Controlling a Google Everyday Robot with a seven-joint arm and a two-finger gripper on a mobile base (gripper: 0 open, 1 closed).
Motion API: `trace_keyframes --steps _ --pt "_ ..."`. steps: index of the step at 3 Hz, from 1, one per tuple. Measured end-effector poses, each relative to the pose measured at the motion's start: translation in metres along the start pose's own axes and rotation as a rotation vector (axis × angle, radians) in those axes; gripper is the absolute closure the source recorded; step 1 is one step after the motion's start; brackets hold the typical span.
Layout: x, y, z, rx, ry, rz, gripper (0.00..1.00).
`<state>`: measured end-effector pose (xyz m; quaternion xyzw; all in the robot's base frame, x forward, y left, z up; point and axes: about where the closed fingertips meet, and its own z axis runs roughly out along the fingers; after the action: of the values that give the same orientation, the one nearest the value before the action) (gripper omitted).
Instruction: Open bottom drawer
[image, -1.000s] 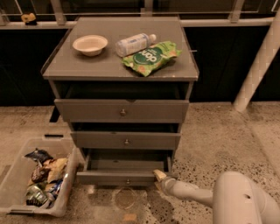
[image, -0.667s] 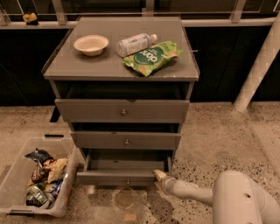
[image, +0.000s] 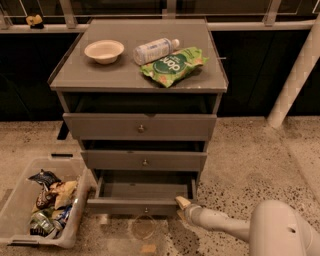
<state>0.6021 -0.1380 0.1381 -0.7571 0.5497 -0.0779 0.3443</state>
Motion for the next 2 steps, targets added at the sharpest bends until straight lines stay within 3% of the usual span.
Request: trace_keyframes --steps 1,2 --pt "-0.011 0.0161 -0.001 -0.022 -0.025 -0.006 1.0" --pt "-0.0125 0.0128 -0.0052 -0.022 -0.025 -0.006 1.0"
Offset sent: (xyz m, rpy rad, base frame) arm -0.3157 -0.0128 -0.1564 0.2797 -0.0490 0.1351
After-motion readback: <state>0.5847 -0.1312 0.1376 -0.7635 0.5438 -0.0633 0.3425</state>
